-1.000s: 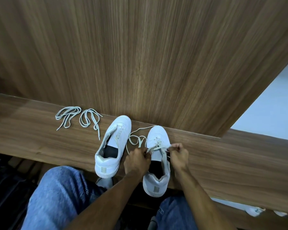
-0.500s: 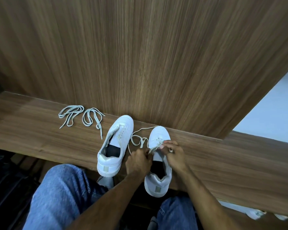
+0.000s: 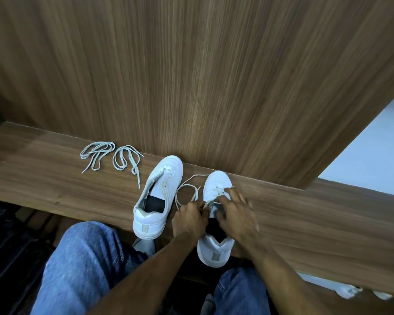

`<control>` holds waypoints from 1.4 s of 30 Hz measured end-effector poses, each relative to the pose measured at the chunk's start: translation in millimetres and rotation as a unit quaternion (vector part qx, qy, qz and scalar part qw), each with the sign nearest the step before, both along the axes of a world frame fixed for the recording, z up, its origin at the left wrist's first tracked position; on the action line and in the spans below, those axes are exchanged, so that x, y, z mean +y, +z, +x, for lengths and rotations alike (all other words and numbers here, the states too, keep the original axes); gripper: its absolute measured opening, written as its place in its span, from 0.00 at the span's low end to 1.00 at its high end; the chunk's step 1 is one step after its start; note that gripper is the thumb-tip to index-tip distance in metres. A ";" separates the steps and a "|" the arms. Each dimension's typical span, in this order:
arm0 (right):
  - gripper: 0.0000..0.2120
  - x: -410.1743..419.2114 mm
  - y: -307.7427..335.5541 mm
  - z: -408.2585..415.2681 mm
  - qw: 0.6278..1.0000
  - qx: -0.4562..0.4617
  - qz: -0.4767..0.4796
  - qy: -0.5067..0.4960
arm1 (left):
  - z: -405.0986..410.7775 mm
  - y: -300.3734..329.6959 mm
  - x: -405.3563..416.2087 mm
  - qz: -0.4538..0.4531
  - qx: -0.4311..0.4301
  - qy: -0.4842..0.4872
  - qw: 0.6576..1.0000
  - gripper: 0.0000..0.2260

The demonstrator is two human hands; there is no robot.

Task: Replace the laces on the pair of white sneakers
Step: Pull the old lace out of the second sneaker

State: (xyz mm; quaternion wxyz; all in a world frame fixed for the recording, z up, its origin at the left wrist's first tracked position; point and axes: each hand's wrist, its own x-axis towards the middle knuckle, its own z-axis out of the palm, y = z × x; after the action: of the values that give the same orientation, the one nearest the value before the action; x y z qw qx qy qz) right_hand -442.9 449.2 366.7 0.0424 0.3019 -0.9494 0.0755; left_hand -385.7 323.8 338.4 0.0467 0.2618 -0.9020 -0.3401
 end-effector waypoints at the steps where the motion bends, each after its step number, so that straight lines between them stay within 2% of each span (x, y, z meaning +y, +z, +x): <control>1: 0.16 -3.0 -5.2 -2.6 1.000 -0.011 0.016 -0.003 | 0.5 0.5 -0.1 0.000 0.003 0.000 1.000 0.12; 3: 0.12 -7.2 -12.0 -7.3 0.997 -0.061 -0.048 -0.013 | 2.0 0.6 -0.2 -0.001 0.007 0.000 1.000 0.12; 4: 0.09 -9.0 -12.7 -9.2 0.985 -0.098 -0.137 -0.028 | 2.2 0.7 -0.4 0.000 0.003 0.003 1.000 0.13; 5: 0.06 -10.6 -10.6 -10.2 0.959 -0.136 -0.244 -0.051 | 2.2 -0.3 -1.2 0.000 -0.001 0.006 1.000 0.15; 7: 0.06 -10.8 5.9 -10.8 0.862 -0.195 -0.456 -0.105 | 1.4 -1.8 -2.0 0.000 -0.004 0.005 1.000 0.16; 9: 0.11 -5.6 31.6 -15.3 0.751 -0.181 -0.620 -0.135 | 0.5 -0.9 -1.9 -0.001 0.010 -0.002 1.000 0.12; 11: 0.13 4.3 54.9 -23.1 0.665 -0.128 -0.719 -0.158 | 1.4 1.5 -0.6 -0.007 0.027 -0.007 1.000 0.10; 12: 0.12 8.7 63.0 -26.5 0.650 -0.098 -0.734 -0.169 | 2.1 2.3 -0.2 -0.010 0.028 -0.007 1.000 0.09; 13: 0.11 13.6 67.1 -29.2 0.667 -0.059 -0.719 -0.187 | 2.2 3.0 0.3 -0.011 0.029 -0.006 0.999 0.09; 14: 0.10 16.8 67.7 -30.4 0.717 -0.023 -0.666 -0.204 | 2.2 3.4 0.7 -0.007 0.028 -0.004 1.000 0.09; 15: 0.08 18.3 65.5 -30.0 0.787 0.007 -0.578 -0.215 | 1.9 3.7 0.7 -0.004 0.028 -0.004 1.000 0.09; 16: 0.12 19.2 60.0 -29.0 0.858 0.027 -0.467 -0.215 | 1.9 3.2 0.8 -0.002 0.026 -0.006 1.000 0.09; 17: 0.21 20.2 51.4 -27.4 0.908 0.032 -0.366 -0.201 | 2.1 2.5 0.9 -0.003 0.026 -0.008 1.000 0.08; 18: 0.29 20.3 42.5 -24.7 0.943 0.020 -0.284 -0.174 | 2.1 2.1 1.0 -0.004 0.026 -0.010 1.000 0.08; 19: 0.31 18.2 34.4 -20.1 0.968 0.005 -0.205 -0.143 | 2.1 2.1 0.6 -0.005 0.026 -0.011 1.000 0.09; 21: 0.25 7.9 20.5 -10.2 0.996 0.009 -0.050 -0.071 | 2.3 2.6 -0.3 -0.001 0.022 -0.005 1.000 0.09; 22: 0.22 2.3 14.3 -6.5 0.999 0.018 0.005 -0.040 | 1.9 1.9 -0.7 0.000 0.020 -0.004 1.000 0.10; 24: 0.19 -6.0 2.7 -1.5 0.998 0.029 0.051 -0.013 | 1.3 0.3 -0.5 -0.001 0.018 -0.008 1.000 0.10; 27: 0.15 -10.5 -9.1 -8.6 0.999 -0.008 0.039 -0.021 | 1.4 -1.2 -1.6 0.004 0.017 -0.006 1.000 0.10; 28: 0.12 -10.4 -11.2 -13.2 0.999 -0.033 -0.012 -0.025 | 1.1 -2.0 -1.8 0.002 0.016 -0.005 1.000 0.11; 30: 0.06 -9.1 -3.1 -19.6 0.976 -0.100 -0.189 -0.047 | -0.7 -3.8 -2.4 -0.004 0.012 -0.001 1.000 0.12; 32: 0.12 -4.7 14.8 -25.1 0.919 -0.143 -0.359 -0.080 | -2.5 -6.5 -2.6 -0.003 0.003 0.005 1.000 0.14; 35: 0.13 10.1 53.8 -35.0 0.831 -0.090 -0.536 -0.121 | -4.4 -11.3 -2.6 0.001 -0.006 0.012 1.000 0.17; 38: 0.11 22.7 72.5 -49.3 0.775 -0.038 -0.614 -0.142 | -4.6 -13.4 -3.0 -0.001 -0.002 0.009 1.000 0.19; 41: 0.08 29.1 69.0 -56.2 0.748 -0.020 -0.641 -0.169 | -4.6 -13.3 -3.3 0.000 0.002 0.007 1.000 0.18; 42: 0.08 30.5 64.7 -57.5 0.753 -0.015 -0.633 -0.179 | -5.1 -13.8 -3.4 -0.001 0.000 0.008 1.000 0.18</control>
State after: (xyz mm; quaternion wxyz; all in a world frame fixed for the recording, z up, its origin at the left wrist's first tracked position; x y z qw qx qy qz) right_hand -500.4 479.7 431.4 0.2220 0.0299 -0.7217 0.6550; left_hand -390.8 320.4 324.6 0.0498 0.2688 -0.9002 -0.3390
